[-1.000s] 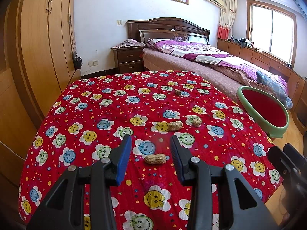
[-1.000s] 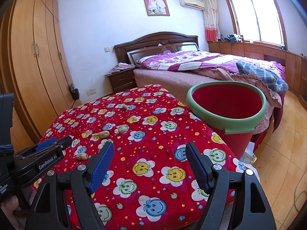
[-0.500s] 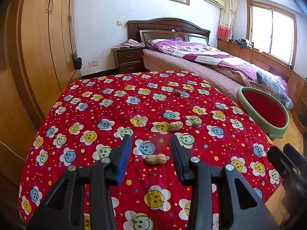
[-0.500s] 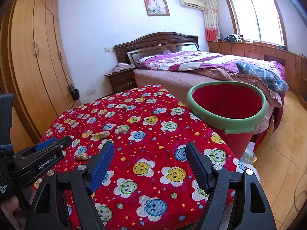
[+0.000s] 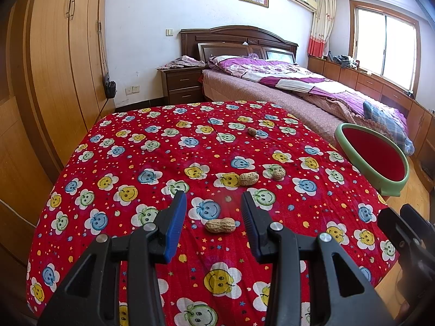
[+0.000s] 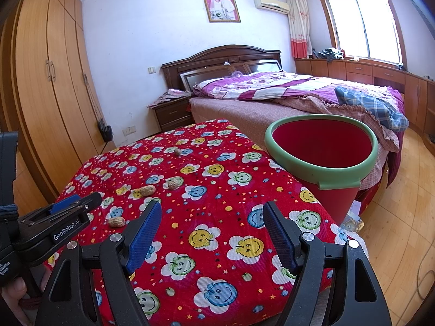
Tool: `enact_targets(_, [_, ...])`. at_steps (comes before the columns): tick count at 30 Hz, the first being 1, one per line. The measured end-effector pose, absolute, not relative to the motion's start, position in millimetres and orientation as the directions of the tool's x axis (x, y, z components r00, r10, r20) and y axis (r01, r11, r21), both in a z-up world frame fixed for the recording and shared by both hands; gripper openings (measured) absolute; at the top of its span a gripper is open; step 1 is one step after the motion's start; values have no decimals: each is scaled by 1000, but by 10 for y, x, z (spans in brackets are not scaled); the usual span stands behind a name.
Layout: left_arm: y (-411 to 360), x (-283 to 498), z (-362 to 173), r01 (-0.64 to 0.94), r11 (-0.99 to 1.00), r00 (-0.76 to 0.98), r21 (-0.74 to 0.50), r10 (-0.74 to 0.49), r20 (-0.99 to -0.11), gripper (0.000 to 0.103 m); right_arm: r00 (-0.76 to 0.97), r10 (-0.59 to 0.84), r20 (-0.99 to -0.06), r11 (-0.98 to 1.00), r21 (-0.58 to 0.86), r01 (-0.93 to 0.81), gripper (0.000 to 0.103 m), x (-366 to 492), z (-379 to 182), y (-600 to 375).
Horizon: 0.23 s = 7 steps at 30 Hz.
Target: Collect trash
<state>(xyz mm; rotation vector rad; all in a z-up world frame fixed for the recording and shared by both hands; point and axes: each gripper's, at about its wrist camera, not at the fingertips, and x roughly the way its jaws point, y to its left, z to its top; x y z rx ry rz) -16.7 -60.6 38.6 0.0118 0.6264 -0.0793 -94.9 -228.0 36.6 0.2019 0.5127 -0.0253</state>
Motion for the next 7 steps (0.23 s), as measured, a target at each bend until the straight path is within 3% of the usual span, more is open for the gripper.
enact_targets(7, [-597,-166,421,76,997,809,-18,-72,-584,41,872,26,-489,980,186,75,77,-949,366,-2281])
